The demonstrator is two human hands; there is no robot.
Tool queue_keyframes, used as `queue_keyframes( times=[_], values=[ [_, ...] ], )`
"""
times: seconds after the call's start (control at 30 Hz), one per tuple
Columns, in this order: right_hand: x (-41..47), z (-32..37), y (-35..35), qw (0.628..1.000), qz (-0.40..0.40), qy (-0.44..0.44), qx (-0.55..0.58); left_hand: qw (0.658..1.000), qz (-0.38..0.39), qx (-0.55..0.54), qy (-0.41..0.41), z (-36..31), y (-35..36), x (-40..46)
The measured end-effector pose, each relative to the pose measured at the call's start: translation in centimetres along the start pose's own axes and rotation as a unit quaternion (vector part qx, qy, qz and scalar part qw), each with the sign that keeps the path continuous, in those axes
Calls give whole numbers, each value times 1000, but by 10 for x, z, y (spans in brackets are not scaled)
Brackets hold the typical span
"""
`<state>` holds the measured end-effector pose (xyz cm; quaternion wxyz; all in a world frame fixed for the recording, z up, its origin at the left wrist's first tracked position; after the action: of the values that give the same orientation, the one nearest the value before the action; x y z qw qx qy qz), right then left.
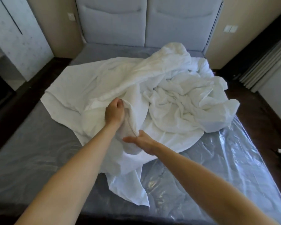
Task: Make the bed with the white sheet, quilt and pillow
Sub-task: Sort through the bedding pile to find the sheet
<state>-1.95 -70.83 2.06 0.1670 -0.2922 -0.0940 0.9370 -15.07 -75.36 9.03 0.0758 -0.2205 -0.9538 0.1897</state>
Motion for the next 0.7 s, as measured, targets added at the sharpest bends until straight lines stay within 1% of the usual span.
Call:
queue_keyframes(
  times=[0.07, 0.13, 0.2, 0.23, 0.3, 0.4, 0.47, 0.53, 0.57, 0.63, 0.7],
  values=[
    [-19, 1, 1, 1000, 19, -15, -10, 998, 24, 29, 51, -29, 4, -14],
    [-40, 0, -10, 999, 24, -26, -18, 995, 40, 45, 86, -54, 14, -29],
    [-65, -10, -33, 999, 3, -40, -1, 992, 43, 55, 108, -80, 32, -51],
    [-80, -18, -48, 998, -12, -49, 30, 990, 44, 58, 122, -97, 46, -65],
    [-103, -43, -81, 991, -55, -40, 119, 981, 58, 65, 173, -136, 79, -97],
    [-144, -84, -142, 965, -106, -24, 239, 952, 130, 73, 267, -202, 152, -161],
    [-171, -106, -189, 955, -132, -23, 263, 933, 180, 37, 309, -241, 201, -205],
    [-198, -128, -240, 947, -159, -21, 277, 922, 213, -7, 323, -270, 243, -238],
    [-209, -143, -270, 941, -178, -17, 286, 922, 223, -28, 315, -281, 262, -249],
    [-222, -169, -319, 928, -225, -1, 298, 930, 230, -63, 280, -289, 291, -258],
    [-225, -190, -357, 918, -262, 16, 298, 940, 243, -75, 228, -281, 314, -256]
  ],
)
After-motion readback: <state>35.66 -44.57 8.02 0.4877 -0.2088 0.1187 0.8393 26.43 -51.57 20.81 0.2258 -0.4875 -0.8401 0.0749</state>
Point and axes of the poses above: each hand's wrist, its own x-axis towards the middle knuckle, its own y-axis out of the palm, z = x × y, the point moved 4 cm from there along x, towards the middle knuckle, and after that the axes turned 7 degrees about -x, right-handed, at the moved point
